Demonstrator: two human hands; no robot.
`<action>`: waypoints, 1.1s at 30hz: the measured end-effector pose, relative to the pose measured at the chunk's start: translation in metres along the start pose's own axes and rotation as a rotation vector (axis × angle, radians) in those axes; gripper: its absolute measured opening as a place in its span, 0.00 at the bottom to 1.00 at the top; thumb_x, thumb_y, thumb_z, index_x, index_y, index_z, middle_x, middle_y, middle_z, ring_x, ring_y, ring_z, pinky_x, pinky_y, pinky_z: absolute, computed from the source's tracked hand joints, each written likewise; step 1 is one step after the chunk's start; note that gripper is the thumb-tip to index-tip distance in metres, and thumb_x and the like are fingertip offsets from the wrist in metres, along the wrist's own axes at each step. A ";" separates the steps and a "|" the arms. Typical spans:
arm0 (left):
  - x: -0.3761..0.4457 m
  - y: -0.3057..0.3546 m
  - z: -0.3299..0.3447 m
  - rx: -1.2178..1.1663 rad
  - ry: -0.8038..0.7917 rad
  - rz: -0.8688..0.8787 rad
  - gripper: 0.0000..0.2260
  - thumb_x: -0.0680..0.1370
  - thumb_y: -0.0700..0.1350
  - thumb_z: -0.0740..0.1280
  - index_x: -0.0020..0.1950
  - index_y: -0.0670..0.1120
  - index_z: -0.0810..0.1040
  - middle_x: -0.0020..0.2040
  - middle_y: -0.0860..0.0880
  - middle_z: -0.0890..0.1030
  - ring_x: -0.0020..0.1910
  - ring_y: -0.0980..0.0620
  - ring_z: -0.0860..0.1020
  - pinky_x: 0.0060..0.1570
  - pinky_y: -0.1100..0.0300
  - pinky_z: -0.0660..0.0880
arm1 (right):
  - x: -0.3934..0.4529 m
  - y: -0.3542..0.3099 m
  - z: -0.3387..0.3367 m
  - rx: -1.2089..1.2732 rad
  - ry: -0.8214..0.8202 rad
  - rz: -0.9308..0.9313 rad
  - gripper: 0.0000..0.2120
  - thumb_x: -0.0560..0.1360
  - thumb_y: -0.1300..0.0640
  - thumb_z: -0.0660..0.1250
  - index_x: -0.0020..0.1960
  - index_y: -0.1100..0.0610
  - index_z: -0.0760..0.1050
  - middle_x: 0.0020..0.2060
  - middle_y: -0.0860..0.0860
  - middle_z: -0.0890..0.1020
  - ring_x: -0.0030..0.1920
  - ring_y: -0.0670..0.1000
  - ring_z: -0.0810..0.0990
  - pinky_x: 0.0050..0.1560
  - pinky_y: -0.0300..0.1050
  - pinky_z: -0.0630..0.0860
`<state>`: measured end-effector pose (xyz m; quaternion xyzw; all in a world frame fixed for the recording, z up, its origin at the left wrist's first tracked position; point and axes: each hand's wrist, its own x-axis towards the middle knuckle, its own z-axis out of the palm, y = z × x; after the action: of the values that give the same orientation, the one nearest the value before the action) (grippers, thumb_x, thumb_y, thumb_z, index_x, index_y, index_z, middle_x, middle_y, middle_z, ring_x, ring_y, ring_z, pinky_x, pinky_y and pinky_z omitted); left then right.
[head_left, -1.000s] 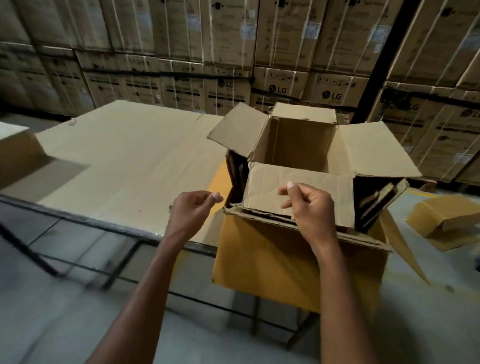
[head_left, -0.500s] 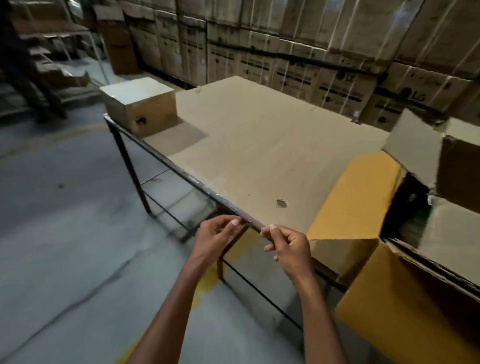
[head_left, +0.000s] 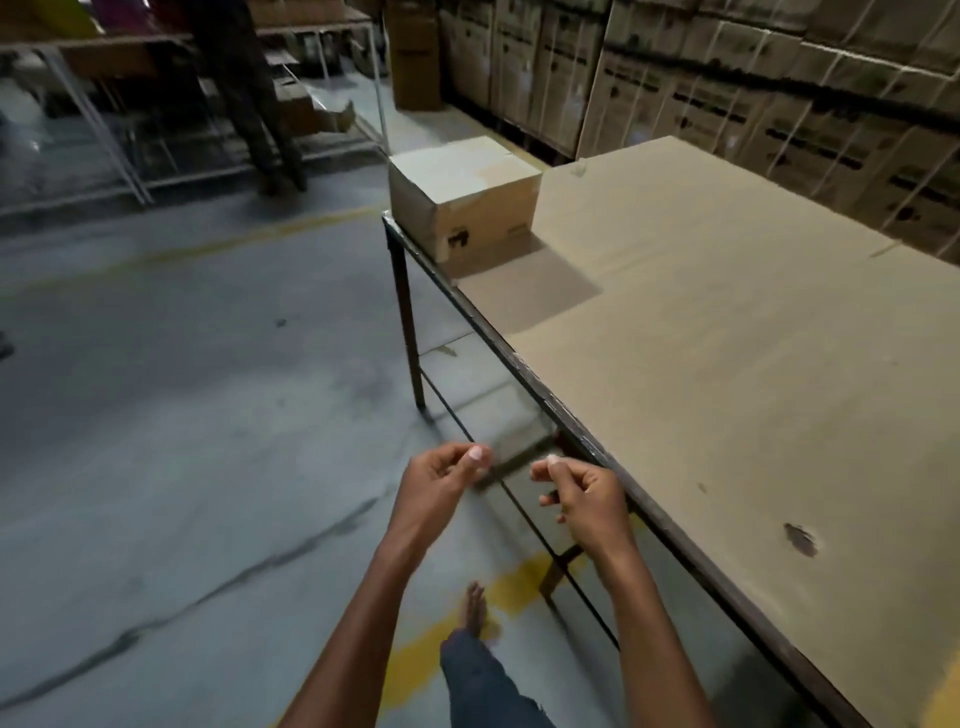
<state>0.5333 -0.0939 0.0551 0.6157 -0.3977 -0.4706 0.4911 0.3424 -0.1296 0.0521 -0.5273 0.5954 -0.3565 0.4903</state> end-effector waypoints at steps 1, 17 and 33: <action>0.022 0.004 -0.009 0.006 0.007 0.003 0.07 0.82 0.47 0.68 0.53 0.50 0.86 0.48 0.52 0.88 0.47 0.56 0.85 0.51 0.59 0.79 | 0.020 -0.004 0.011 -0.003 -0.012 -0.001 0.13 0.84 0.53 0.65 0.48 0.53 0.87 0.42 0.46 0.89 0.35 0.45 0.84 0.32 0.35 0.74; 0.342 0.063 -0.112 -0.018 0.045 -0.012 0.12 0.82 0.51 0.66 0.65 0.57 0.79 0.53 0.53 0.86 0.53 0.57 0.83 0.52 0.60 0.79 | 0.346 -0.126 0.154 0.030 0.033 0.022 0.12 0.82 0.48 0.67 0.48 0.49 0.87 0.37 0.48 0.87 0.36 0.46 0.85 0.38 0.43 0.77; 0.686 0.122 -0.195 0.250 -0.069 0.342 0.17 0.79 0.54 0.70 0.68 0.59 0.77 0.67 0.53 0.73 0.67 0.51 0.72 0.66 0.45 0.74 | 0.562 -0.203 0.277 -0.149 0.535 -0.106 0.18 0.79 0.56 0.71 0.69 0.51 0.79 0.76 0.54 0.68 0.71 0.54 0.73 0.71 0.46 0.71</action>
<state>0.8842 -0.7269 0.0600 0.5788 -0.5682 -0.3484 0.4698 0.6858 -0.6918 0.0524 -0.4794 0.6999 -0.4633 0.2564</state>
